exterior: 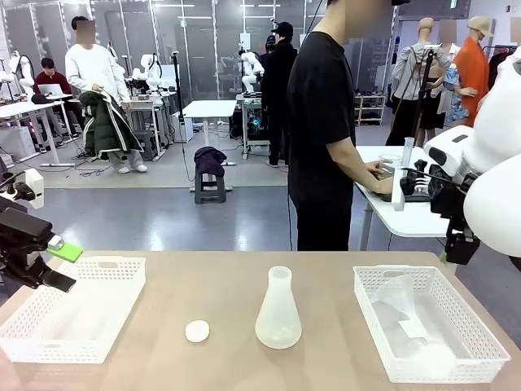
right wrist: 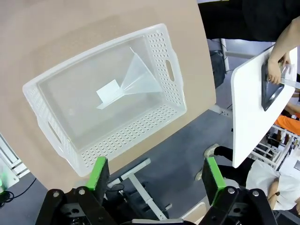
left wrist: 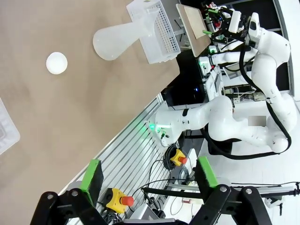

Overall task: Prepare the solutions needed for the experiment.
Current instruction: Pick up the Plastic Funnel and insert it into the Big flask.

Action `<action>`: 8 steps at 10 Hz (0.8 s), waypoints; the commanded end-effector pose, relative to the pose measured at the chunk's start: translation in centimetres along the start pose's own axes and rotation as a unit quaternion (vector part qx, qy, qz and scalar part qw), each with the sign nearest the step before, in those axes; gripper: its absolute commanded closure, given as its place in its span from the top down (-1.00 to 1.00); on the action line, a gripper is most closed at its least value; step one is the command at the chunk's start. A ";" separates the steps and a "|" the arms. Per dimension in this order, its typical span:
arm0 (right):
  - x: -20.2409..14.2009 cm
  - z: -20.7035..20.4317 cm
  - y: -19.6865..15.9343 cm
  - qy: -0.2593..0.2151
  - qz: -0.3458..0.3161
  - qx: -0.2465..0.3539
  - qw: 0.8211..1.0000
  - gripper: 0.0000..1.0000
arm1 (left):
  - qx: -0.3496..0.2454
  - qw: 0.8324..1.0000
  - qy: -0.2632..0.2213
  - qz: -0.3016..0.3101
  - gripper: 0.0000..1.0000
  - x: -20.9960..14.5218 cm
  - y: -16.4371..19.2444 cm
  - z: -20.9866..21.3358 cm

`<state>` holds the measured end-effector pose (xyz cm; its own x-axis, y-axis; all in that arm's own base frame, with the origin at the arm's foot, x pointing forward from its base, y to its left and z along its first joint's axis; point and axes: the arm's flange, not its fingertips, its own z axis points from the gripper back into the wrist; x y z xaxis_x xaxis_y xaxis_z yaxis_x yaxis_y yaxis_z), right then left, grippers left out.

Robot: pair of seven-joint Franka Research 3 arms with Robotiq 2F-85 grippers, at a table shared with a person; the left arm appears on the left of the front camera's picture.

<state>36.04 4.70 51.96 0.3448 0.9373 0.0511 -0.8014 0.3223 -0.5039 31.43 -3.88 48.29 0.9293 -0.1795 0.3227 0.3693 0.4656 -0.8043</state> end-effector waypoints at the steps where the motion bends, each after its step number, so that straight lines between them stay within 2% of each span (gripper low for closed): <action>1: 0.2 0.0 0.7 0.000 -0.013 0.001 1.000 1.00 | -0.012 1.000 -0.004 -0.011 1.00 0.3 -0.1 -0.1; 2: 0.0 0.0 0.0 0.000 0.000 0.000 1.000 1.00 | -0.012 1.000 -0.004 -0.011 1.00 0.3 -0.1 -0.1; 3: 0.4 -1.1 -1.1 0.001 0.064 0.013 0.998 1.00 | -0.012 1.000 -0.004 -0.011 1.00 0.3 -0.1 -0.1; 5: 1.3 -4.9 -4.8 -0.056 0.169 0.071 0.982 1.00 | -0.012 1.000 -0.004 -0.011 1.00 0.3 -0.1 -0.1; 8: 2.3 -10.0 -8.3 -0.065 0.214 0.138 0.965 1.00 | -0.012 1.000 -0.004 -0.011 1.00 0.3 -0.1 -0.1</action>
<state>45.90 3.50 47.03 -0.0625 0.9980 -0.0048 -0.9457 -0.0607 -0.3194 31.42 -3.82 48.34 0.9288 -0.1802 0.3238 0.3705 0.4657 -0.8036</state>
